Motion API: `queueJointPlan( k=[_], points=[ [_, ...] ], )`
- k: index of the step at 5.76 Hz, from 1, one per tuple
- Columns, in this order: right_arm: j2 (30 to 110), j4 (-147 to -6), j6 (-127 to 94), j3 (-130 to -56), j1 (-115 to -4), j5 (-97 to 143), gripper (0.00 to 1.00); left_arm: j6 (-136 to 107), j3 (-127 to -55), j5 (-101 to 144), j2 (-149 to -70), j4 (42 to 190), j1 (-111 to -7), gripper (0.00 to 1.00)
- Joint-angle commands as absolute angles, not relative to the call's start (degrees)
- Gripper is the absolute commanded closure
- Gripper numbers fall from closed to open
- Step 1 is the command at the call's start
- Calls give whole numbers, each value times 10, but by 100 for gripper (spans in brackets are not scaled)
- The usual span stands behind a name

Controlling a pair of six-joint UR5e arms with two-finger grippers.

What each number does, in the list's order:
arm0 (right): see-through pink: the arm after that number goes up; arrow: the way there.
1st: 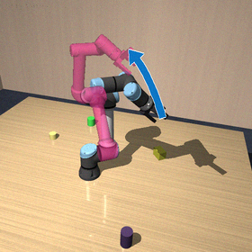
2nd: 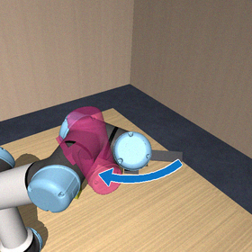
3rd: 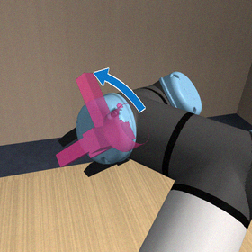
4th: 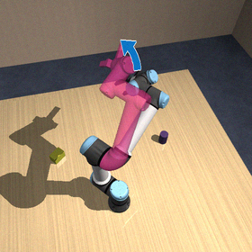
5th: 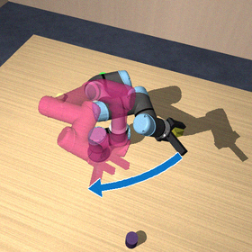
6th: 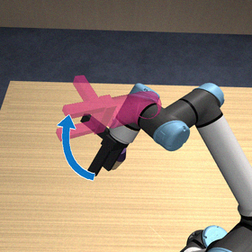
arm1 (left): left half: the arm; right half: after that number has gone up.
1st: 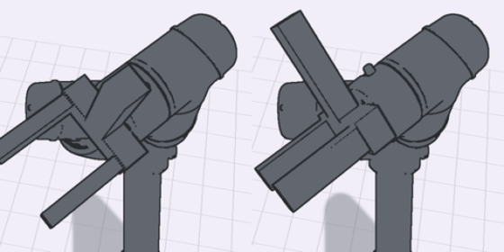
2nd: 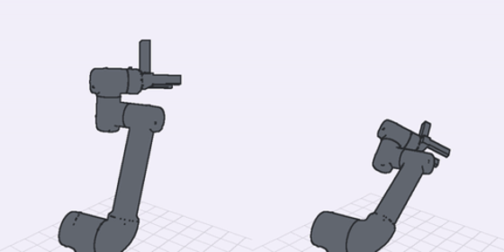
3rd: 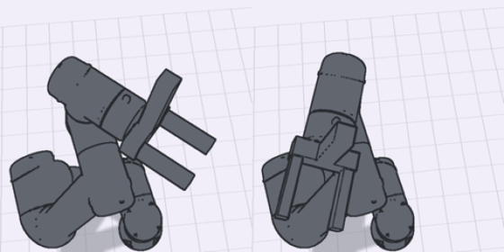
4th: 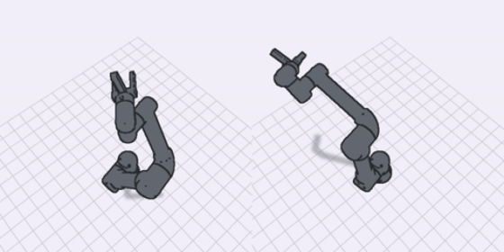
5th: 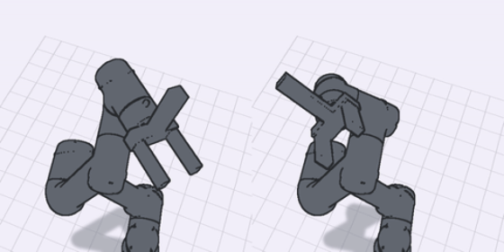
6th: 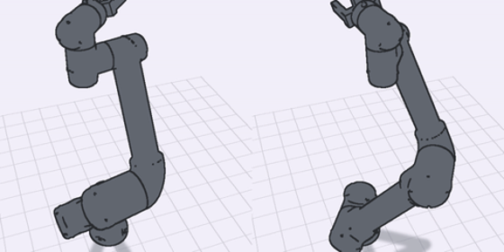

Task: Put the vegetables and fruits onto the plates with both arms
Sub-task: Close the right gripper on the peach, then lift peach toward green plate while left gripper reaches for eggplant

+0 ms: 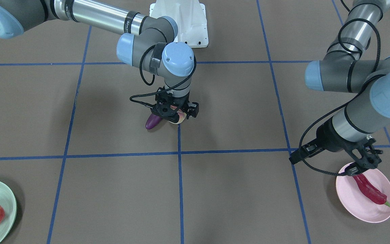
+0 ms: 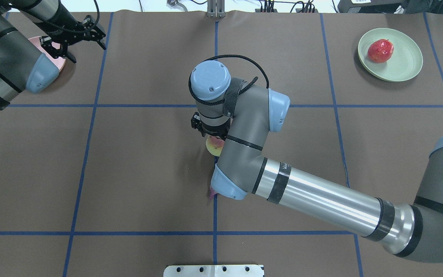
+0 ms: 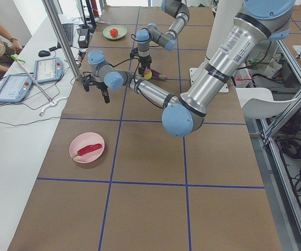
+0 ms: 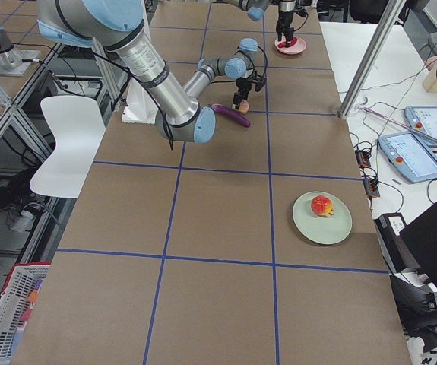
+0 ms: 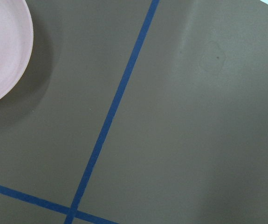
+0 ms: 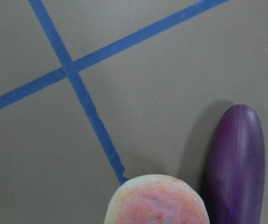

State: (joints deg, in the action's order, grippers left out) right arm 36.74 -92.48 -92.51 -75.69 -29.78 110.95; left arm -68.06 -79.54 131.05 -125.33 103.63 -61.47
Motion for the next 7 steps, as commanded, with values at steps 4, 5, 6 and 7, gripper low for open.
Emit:
queueJointPlan(
  k=[4, 5, 6, 7],
  points=[
    [367, -939, -911, -792, -314, 1112, 100, -747, -827, 1284, -1263, 1040, -544, 0],
    [368, -990, -866, -827, -358, 1128, 100, -752, -867, 1268, -1263, 1041, -501, 0],
    [388, -1007, -849, -847, -426, 1163, 100, -784, -894, 1200, -1277, 1040, -432, 0],
    [437, -993, -819, -860, -500, 1185, 100, -792, -896, 1140, -1300, 1048, -371, 1]
  ],
)
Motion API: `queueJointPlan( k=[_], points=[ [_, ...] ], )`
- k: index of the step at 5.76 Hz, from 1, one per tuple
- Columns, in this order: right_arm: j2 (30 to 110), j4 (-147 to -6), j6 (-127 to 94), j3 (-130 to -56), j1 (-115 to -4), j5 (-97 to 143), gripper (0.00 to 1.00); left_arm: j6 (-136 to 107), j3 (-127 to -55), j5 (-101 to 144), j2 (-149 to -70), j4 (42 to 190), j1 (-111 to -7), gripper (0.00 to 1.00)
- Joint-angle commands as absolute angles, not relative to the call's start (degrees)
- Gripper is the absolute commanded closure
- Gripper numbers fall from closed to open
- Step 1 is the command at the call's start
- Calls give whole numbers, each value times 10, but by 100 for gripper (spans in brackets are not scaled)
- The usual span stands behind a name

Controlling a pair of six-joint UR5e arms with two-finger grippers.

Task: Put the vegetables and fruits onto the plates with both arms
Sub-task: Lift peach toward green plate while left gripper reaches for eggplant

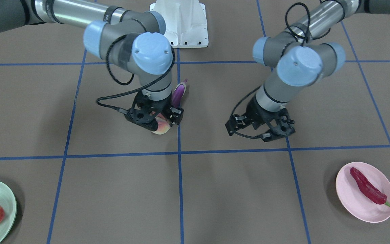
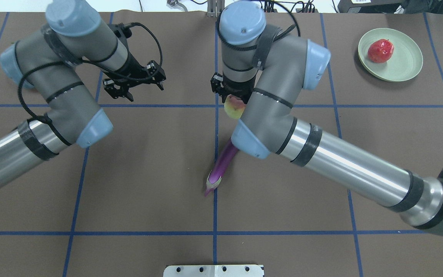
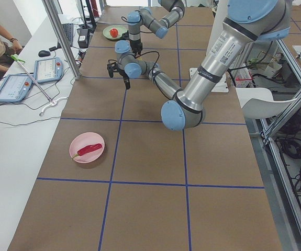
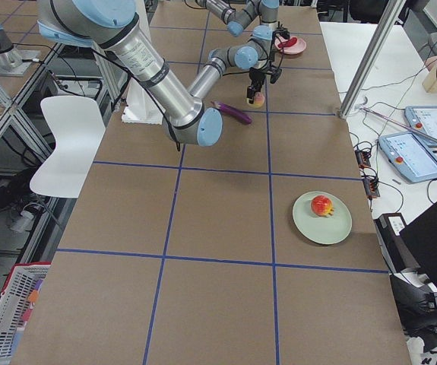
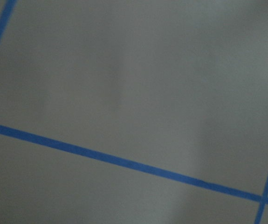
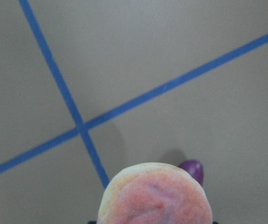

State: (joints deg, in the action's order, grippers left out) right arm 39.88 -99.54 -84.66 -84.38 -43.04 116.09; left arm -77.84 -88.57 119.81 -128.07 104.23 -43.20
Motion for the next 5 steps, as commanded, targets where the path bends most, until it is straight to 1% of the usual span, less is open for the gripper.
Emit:
queueJointPlan(
  k=[1, 2, 3, 4, 5],
  points=[
    [487, -975, -748, -857, -571, 1214, 100, -787, -896, 1116, -1333, 1043, -349, 8],
    [510, -957, -723, -811, -603, 1183, 100, -658, -895, 1114, -1339, 1040, -336, 8],
    [512, -877, -718, -719, -664, 1186, 100, -564, -888, 1114, -1348, 1024, -331, 8],
    [533, -835, -671, -664, -691, 1186, 100, -556, -884, 1108, -1353, 1023, -316, 8],
    [534, -827, -650, -624, -724, 1181, 100, -555, -873, 1083, -1363, 1023, -302, 8]
  ],
)
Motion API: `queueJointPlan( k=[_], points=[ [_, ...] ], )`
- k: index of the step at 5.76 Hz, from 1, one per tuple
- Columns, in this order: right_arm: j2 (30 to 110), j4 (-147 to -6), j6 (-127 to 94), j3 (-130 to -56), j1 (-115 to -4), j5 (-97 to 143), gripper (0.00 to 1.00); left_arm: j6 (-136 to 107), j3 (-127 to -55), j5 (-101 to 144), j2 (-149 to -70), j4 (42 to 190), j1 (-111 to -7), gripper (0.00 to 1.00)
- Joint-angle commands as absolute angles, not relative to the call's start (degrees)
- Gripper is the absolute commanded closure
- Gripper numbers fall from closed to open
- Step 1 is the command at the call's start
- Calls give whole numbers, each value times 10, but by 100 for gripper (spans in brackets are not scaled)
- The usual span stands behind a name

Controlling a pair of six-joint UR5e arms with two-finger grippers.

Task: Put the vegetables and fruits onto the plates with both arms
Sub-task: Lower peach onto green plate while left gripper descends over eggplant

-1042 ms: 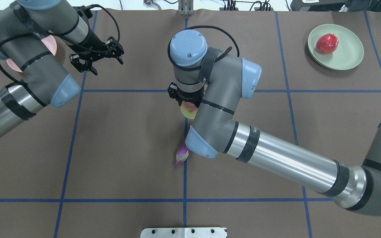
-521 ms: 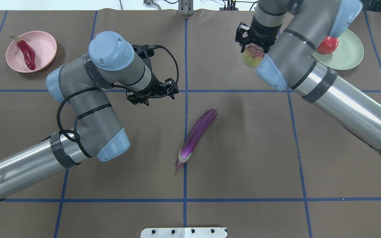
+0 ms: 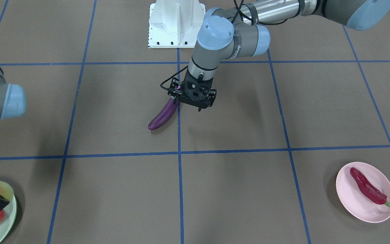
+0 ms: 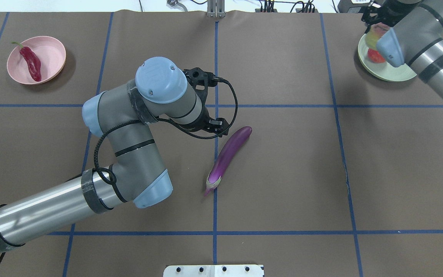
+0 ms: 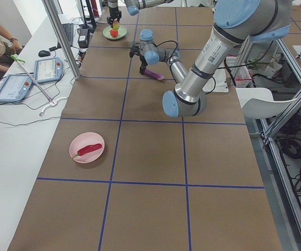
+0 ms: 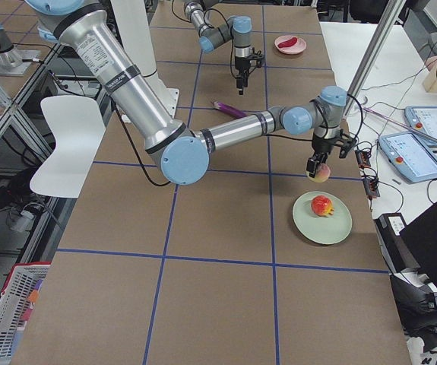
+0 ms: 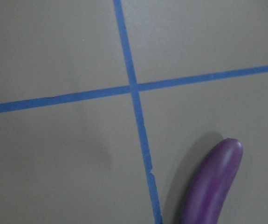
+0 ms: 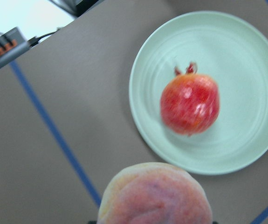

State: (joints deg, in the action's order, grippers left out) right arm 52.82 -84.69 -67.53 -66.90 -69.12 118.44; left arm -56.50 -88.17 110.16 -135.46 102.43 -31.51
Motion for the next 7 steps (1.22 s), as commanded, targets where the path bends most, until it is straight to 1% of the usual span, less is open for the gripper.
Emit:
queueJointPlan(
  k=[1, 2, 4, 5, 6, 7],
  points=[
    [534, -794, -653, -580, -722, 1175, 100, -552, -856, 1080, -1374, 1023, -296, 8],
    [533, -724, -657, -519, -722, 1166, 100, -553, -845, 1080, -1390, 1022, -295, 7],
    [530, -719, -660, -499, -713, 1168, 100, -553, -843, 1080, -1400, 1019, -292, 1],
    [531, -711, -660, -491, -713, 1167, 88, -553, -843, 1074, -1401, 1018, -280, 1],
    [530, -708, -659, -490, -712, 1167, 1, -528, -830, 1031, -1401, 1018, -269, 1],
    [529, -708, -654, -495, -713, 1170, 0, -483, -825, 1027, -1404, 1000, -265, 1]
  ],
)
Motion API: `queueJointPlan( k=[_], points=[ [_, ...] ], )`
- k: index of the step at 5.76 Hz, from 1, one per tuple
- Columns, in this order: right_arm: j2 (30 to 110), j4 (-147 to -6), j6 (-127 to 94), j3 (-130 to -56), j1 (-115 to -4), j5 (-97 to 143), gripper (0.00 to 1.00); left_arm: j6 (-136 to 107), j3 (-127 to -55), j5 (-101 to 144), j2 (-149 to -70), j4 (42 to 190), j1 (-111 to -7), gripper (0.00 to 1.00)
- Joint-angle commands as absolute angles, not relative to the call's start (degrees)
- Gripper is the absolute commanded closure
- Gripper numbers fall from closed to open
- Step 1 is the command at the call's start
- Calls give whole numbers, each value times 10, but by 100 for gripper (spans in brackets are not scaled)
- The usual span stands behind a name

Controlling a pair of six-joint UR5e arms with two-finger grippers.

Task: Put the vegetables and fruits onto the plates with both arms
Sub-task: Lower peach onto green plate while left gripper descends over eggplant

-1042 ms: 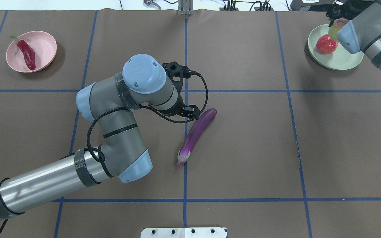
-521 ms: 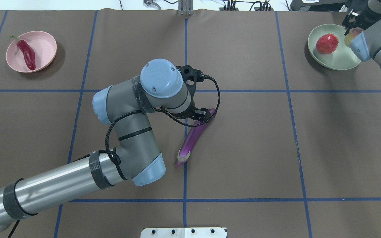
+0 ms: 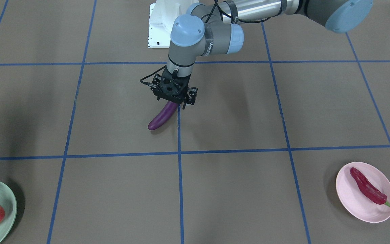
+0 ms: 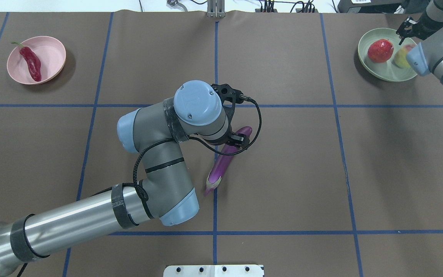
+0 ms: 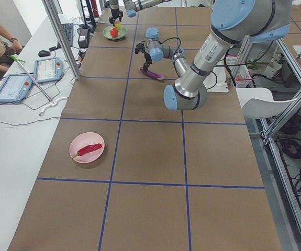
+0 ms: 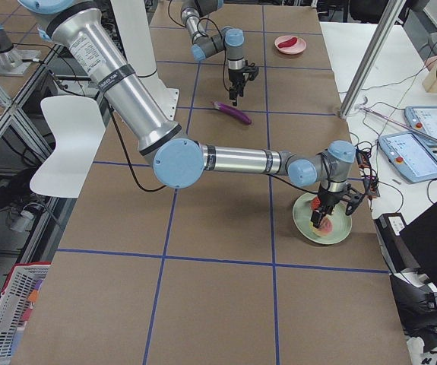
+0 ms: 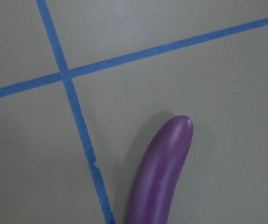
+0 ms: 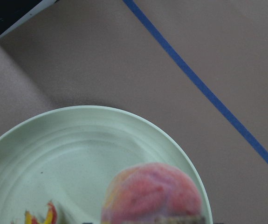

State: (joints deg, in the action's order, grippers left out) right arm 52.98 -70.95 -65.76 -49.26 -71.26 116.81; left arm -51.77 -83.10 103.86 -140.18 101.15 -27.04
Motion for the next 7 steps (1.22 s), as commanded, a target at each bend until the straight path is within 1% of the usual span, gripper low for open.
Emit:
queueJointPlan(
  k=[1, 2, 3, 4, 5, 6, 7],
  points=[
    [528, -711, -637, -515, -719, 1188, 0, -477, -823, 1026, -1404, 992, -245, 1],
    [529, -721, -636, -558, -735, 1281, 0, -477, -817, 1025, -1404, 992, -237, 2],
    [564, -772, -629, -656, -754, 1352, 0, -479, -803, 1024, -1408, 992, -225, 2],
    [606, -833, -629, -774, -754, 1368, 0, -477, -781, 1015, -1430, 992, -223, 6],
    [618, -882, -629, -824, -754, 1367, 0, -478, -770, 1014, -1433, 992, -223, 14],
    [628, -883, -629, -830, -755, 1368, 0, -477, -766, 1013, -1433, 992, -225, 18],
    [655, -884, -629, -866, -755, 1373, 0, -476, -760, 1013, -1433, 992, -230, 20]
  ],
)
